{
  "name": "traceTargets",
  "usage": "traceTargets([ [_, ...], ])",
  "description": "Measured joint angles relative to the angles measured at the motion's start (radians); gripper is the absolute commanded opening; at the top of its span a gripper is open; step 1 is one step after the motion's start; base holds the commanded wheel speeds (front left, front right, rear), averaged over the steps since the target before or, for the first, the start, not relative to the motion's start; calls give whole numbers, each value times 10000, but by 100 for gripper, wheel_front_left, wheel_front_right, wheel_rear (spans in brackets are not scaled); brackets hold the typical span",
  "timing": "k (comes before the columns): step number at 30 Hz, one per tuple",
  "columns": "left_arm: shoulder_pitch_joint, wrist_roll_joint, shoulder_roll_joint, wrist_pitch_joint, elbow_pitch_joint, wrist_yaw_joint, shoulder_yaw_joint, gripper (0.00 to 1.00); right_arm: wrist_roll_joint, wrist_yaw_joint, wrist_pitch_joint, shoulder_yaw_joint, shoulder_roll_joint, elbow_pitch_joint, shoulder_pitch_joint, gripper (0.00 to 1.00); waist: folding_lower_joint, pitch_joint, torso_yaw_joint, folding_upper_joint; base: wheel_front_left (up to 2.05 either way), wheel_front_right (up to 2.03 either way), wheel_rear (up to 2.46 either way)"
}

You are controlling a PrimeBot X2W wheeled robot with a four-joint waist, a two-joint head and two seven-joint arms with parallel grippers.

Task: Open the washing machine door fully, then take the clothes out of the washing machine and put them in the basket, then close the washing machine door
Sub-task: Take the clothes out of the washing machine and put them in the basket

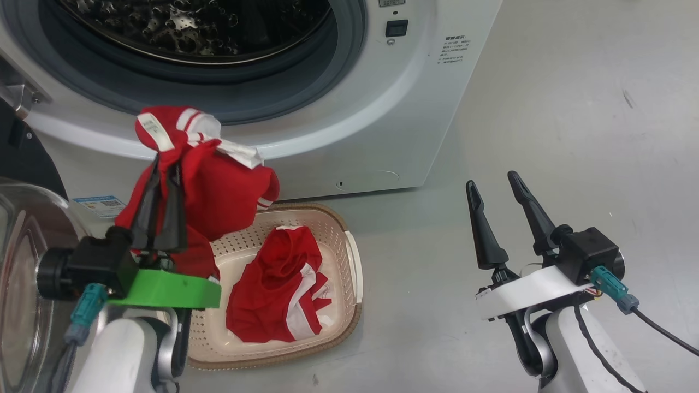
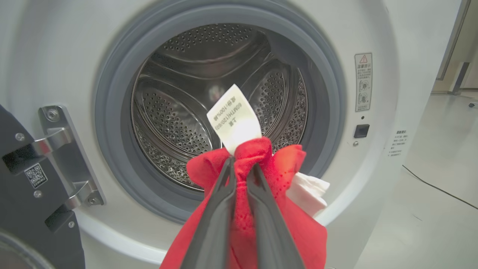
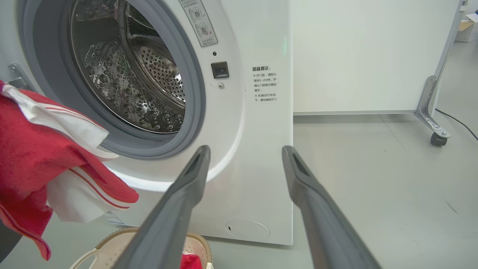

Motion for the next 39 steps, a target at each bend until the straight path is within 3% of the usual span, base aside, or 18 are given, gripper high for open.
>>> traceTargets([
  [10,974,-244,-144,654,560,2,-635,0,6,109,0,291,-4,-119,43,100,0,80,-189,0,0,0,0],
  [20,988,-504,-194,1246,2019,-33,-738,0,107,109,0,600,-4,-487,15,100,0,730,-653,0,0,0,0],
  [39,-1289,-1327,10,1806,5102,-370,280,0,667,19,0,1225,-4,-1198,-1125,100,1,2962,-1727,0,0,0,0],
])
